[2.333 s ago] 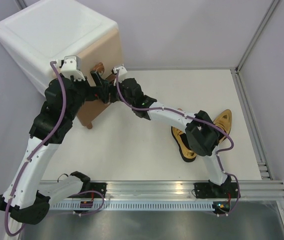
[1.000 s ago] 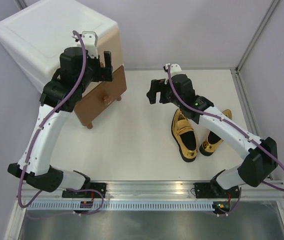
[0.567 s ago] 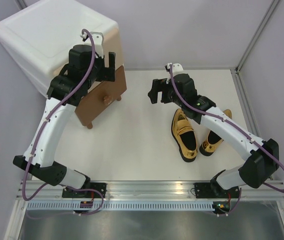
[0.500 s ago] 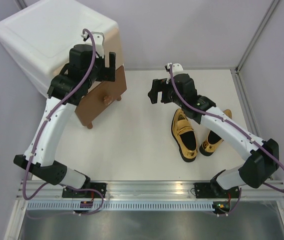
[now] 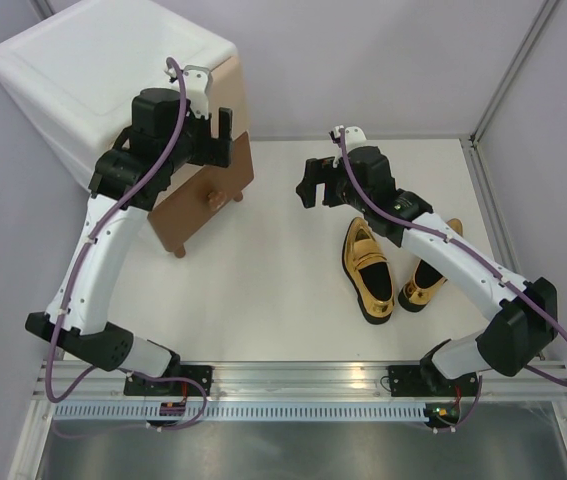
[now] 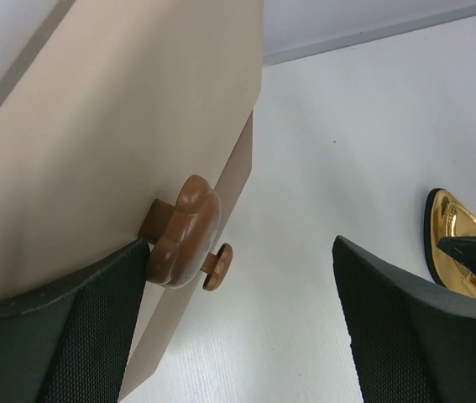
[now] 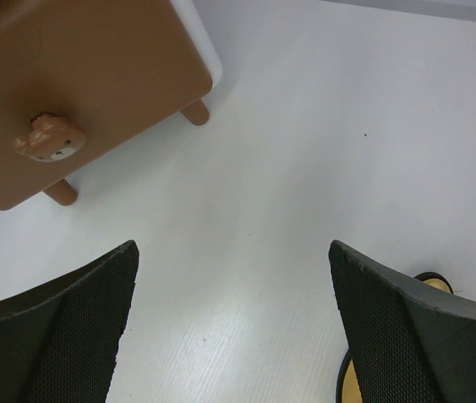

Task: Place and organize the shoes in the shoe cabinet

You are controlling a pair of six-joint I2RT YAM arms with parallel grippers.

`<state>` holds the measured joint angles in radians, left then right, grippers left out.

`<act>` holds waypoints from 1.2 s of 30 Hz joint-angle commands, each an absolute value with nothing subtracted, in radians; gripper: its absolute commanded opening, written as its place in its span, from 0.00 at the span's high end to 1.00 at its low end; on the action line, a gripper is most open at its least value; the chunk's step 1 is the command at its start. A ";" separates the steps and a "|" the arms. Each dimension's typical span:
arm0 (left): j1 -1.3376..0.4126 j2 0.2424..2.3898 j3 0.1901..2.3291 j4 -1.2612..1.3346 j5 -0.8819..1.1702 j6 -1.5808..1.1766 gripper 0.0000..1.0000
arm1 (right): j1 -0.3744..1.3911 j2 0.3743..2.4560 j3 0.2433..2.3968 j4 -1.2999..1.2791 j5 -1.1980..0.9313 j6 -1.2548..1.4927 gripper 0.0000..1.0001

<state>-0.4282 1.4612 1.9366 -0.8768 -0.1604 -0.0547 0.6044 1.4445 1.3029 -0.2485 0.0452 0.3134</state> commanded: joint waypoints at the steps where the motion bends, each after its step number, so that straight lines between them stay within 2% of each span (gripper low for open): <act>1: -0.437 1.417 1.924 -0.879 -0.006 -0.019 0.10 | 0.600 1.434 1.318 -0.232 0.028 0.302 0.02; 4: -0.439 1.396 1.898 -0.879 0.031 -0.002 0.18 | 0.600 1.428 1.310 -0.232 0.025 0.302 0.03; 5: -0.437 1.391 1.888 -0.879 0.035 -0.002 0.25 | 0.598 1.427 1.309 -0.232 0.023 0.302 0.03; 8: -0.437 1.371 1.872 -0.879 0.067 0.041 0.34 | 0.598 1.425 1.304 -0.230 0.021 0.302 0.03; 19: -0.439 1.347 1.853 -0.879 0.365 -0.026 0.35 | 0.595 1.431 1.301 -0.224 0.006 0.301 0.03; 29: -0.439 1.368 1.911 -0.853 0.380 -0.112 0.35 | 0.594 1.463 1.333 -0.181 -0.078 0.296 0.03; 36: -0.439 1.378 1.896 -0.850 0.407 -0.146 0.35 | 0.595 1.546 1.333 -0.022 -0.175 0.455 0.05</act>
<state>-0.4126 1.3796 1.8717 -0.8745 0.1894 -0.0177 0.5980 1.5040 1.3041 -0.1452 -0.1047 0.3672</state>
